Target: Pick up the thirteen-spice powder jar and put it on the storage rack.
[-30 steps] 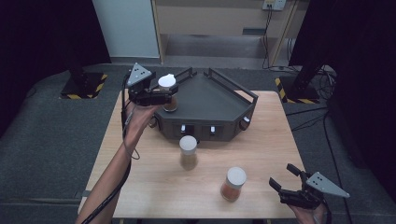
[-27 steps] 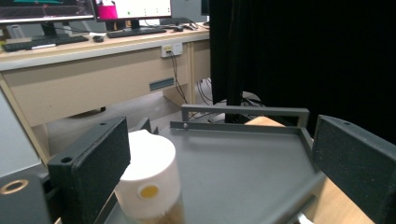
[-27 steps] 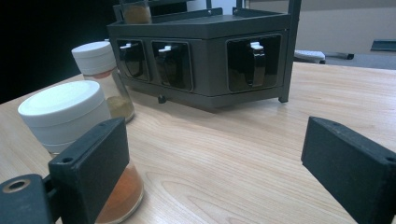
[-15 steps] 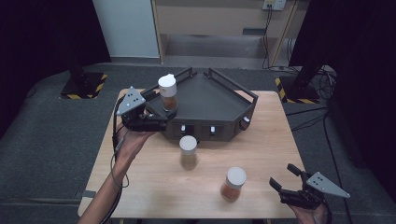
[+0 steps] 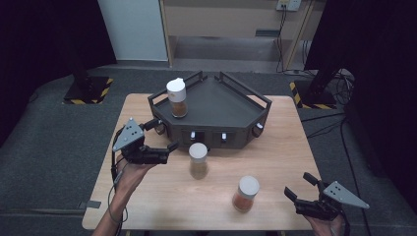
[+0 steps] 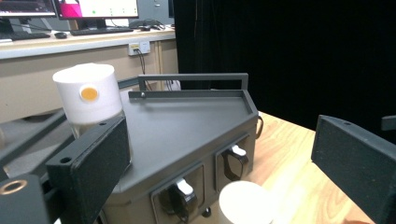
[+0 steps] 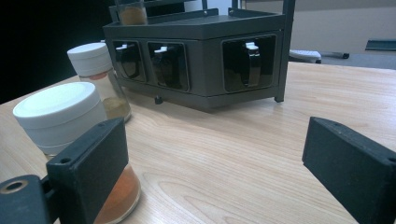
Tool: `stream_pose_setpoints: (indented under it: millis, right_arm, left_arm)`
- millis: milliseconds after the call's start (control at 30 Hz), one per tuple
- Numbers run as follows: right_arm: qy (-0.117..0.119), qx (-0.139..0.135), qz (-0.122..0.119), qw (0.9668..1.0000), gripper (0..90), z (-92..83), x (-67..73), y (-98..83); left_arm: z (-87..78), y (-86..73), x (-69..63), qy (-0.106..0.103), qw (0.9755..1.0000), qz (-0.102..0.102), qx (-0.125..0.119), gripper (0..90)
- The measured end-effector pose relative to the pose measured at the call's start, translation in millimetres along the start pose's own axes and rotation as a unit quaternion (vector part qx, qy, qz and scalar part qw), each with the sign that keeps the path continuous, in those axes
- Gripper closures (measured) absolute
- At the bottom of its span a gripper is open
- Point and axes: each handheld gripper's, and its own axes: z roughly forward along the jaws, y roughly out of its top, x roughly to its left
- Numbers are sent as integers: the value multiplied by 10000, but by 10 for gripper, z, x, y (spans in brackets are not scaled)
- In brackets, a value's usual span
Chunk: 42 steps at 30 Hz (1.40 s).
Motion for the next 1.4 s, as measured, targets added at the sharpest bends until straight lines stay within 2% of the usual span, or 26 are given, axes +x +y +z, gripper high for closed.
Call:
stream_pose_setpoints:
  millis: [200,333,500,667,900,1400]
  right_arm:
    - [-43,-13,2,10000,62,-11,12,1]
    - [-102,-2,-15,9999,52,-11,31,5]
    - [-197,-13,-21,9998,46,-13,62,5]
    - [-209,-5,-45,9998,44,-9,82,19]
    - [-238,93,-202,9995,44,-29,111,64]
    - [-361,131,-58,9992,45,-123,6,40]
  left_arm:
    - [-134,-225,-36,55,9999,-115,12,33]
    - [-200,-335,-76,115,9999,-22,87,33]
    - [-257,-503,-80,97,9998,-123,116,33]
    - [-316,-634,-94,132,9996,-105,226,32]
    - [-406,-823,-105,176,9987,-301,364,31]
    - [-594,-1070,-83,332,9975,-357,507,30]
